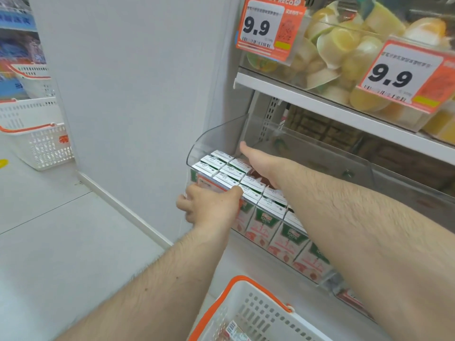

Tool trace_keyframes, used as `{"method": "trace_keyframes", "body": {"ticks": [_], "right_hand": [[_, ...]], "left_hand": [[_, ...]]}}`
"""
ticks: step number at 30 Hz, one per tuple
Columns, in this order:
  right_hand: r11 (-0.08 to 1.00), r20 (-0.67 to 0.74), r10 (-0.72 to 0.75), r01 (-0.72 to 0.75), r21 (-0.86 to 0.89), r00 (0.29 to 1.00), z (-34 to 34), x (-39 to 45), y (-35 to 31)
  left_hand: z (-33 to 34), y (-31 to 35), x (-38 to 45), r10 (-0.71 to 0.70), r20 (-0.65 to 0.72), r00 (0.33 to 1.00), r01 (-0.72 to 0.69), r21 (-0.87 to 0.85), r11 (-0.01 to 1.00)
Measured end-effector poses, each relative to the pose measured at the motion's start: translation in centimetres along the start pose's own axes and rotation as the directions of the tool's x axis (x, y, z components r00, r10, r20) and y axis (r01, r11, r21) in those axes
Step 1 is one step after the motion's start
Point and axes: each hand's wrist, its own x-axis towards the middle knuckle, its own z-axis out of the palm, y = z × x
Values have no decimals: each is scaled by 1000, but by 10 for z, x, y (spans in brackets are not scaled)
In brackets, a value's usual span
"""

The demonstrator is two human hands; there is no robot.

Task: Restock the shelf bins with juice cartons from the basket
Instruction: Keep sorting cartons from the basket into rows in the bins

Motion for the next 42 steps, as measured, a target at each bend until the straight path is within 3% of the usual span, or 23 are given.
{"method": "trace_keyframes", "body": {"ticks": [2,4,6,8,10,11,12,13,15,19,22,25,30,36,42], "right_hand": [[990,-208,-100,77,-115,973,-4,-10,10],[951,-437,-284,193,-242,854,-10,-27,27],[864,-544,-482,267,-428,687,-12,-51,47],[729,-540,-677,360,-582,500,-4,-80,70],[580,-512,-812,479,-659,279,10,-106,96],[534,-510,-835,534,-655,208,16,-116,109],[510,-509,-842,574,-640,180,21,-126,124],[512,-509,-840,588,-626,190,26,-136,140],[577,-533,-801,594,-561,273,39,-152,173],[799,-546,-598,486,-354,586,65,-166,238],[891,-484,-451,348,-292,750,84,-165,275],[950,-415,-303,238,-201,858,97,-162,299],[991,-303,-105,75,-111,947,113,-141,347],[980,-91,142,-153,-131,986,128,-130,431],[912,80,253,-210,-353,964,154,-137,496]], "left_hand": [[-7,3,-8,195,-115,974,-173,178,969],[-14,4,-17,418,-72,906,-393,229,891],[-17,1,-29,489,159,858,-511,157,845],[-18,-8,-43,476,399,784,-578,186,795],[-14,-16,-55,465,554,690,-676,264,688],[-13,-21,-61,452,615,646,-716,284,637],[-11,-27,-67,429,674,601,-754,301,584],[-9,-35,-73,392,732,558,-788,319,526],[-6,-51,-84,293,827,481,-839,337,426],[-3,-94,-101,33,926,376,-889,351,294],[-1,-124,-102,-148,922,357,-910,380,167],[1,-144,-93,-261,866,427,-885,459,76],[6,-194,-77,-301,787,539,-818,574,39],[26,-287,-89,-499,716,488,-834,551,-25],[47,-334,-105,-555,648,521,-853,390,-345]]}}
